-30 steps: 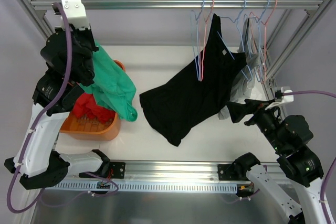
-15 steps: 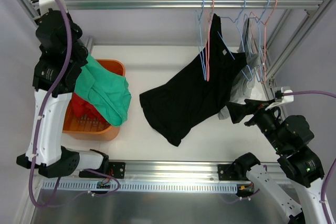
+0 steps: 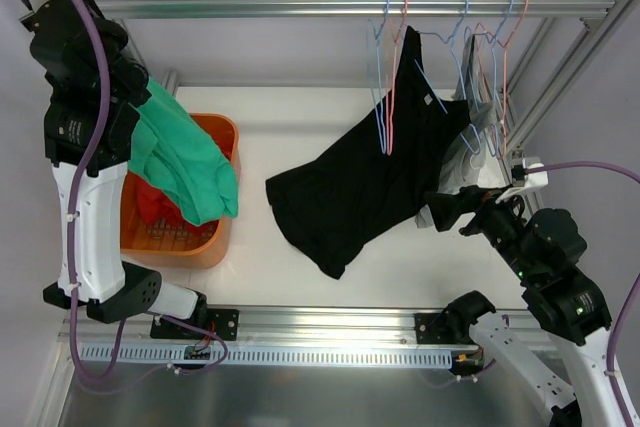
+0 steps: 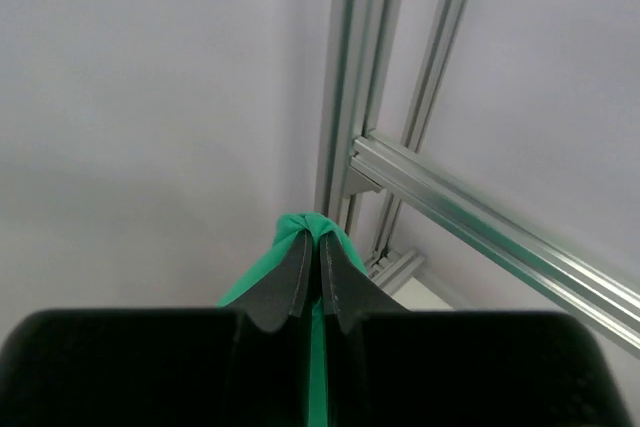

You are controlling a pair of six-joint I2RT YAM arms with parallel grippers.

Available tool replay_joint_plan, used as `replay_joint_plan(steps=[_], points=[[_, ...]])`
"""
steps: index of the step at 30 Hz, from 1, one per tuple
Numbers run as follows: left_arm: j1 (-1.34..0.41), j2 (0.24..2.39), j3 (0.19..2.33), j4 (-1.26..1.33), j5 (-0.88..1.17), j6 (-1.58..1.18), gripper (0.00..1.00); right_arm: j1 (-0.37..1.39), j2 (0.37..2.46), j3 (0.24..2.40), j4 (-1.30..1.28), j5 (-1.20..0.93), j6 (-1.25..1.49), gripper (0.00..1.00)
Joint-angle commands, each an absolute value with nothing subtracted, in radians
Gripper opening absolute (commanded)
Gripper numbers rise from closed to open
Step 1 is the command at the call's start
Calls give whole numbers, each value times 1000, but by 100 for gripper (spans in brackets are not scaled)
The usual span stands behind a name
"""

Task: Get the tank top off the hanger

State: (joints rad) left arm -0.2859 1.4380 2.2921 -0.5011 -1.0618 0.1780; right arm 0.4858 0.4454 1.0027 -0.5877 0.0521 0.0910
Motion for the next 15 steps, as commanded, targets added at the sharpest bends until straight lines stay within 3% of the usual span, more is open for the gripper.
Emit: replay_joint_plan(steps=[1,10,15], points=[[-255,1436,2327,-426,-1100,221,0,482,454,1039,-555,46,71,99],[-198,1330,2024,-426,-994,114,0,483,474,1014,-528,18,87,100],[-201,1179,1759,-544,-647,-93,0,483,477,991,-503,-23,106,100]])
